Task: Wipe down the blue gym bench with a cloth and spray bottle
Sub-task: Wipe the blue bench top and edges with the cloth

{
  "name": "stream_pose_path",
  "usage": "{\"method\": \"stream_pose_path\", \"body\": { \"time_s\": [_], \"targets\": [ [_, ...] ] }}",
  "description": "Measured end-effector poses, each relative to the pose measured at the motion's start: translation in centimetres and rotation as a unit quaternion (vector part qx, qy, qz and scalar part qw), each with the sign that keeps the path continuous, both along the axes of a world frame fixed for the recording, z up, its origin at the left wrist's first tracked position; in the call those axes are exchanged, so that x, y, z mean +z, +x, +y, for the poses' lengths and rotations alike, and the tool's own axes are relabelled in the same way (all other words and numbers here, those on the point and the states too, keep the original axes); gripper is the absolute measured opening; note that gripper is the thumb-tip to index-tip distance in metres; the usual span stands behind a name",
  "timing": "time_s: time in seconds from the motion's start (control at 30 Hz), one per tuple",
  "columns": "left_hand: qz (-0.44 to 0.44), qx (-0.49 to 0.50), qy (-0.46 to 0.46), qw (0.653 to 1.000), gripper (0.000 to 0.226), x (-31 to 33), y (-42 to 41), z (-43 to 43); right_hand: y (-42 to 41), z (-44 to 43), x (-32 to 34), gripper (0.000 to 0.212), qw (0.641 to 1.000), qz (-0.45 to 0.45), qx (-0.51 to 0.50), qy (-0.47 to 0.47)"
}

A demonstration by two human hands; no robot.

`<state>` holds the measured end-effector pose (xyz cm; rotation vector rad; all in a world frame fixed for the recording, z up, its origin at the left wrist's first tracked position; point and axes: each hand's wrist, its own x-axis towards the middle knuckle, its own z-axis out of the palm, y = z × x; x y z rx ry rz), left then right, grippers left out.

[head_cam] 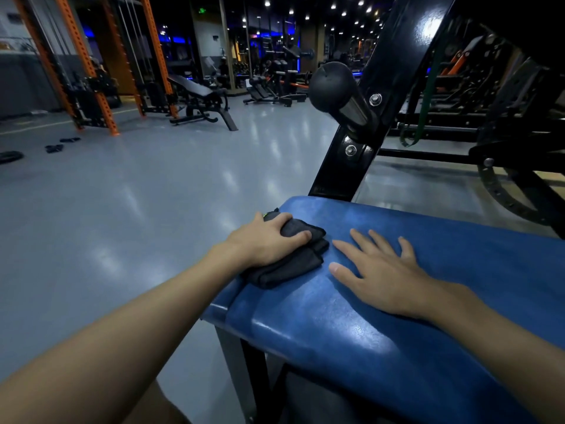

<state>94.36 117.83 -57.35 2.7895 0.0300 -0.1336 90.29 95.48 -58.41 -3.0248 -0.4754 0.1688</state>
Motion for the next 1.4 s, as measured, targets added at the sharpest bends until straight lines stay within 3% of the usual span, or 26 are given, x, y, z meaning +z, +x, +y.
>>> {"method": "stream_pose_path", "body": {
  "time_s": [0.23,0.53,0.9,1.13,1.4],
  "targets": [
    [-0.001,0.004,-0.030,1.000,0.093,-0.1,-0.3,0.5,-0.3,-0.1,-0.6,0.067,1.000,-0.004,-0.005,0.015],
    [-0.005,0.017,-0.030,0.999,0.083,-1.3,-6.6,3.1,-0.7,-0.2,0.0,0.065,1.000,0.005,0.005,0.022],
    [-0.014,0.021,-0.037,0.999,0.079,-0.8,-5.7,2.2,-3.2,-2.1,-0.7,0.067,1.000,-0.005,-0.002,0.026],
    [-0.062,0.009,0.026,0.998,0.082,-1.8,-10.9,2.7,-3.0,-2.2,-0.7,0.067,0.999,-0.005,0.010,0.038],
    [-0.048,-0.056,0.113,0.991,0.090,-0.9,-9.0,0.6,-3.1,-5.3,-0.3,0.071,0.999,0.016,-0.022,0.033]
  ]
}}
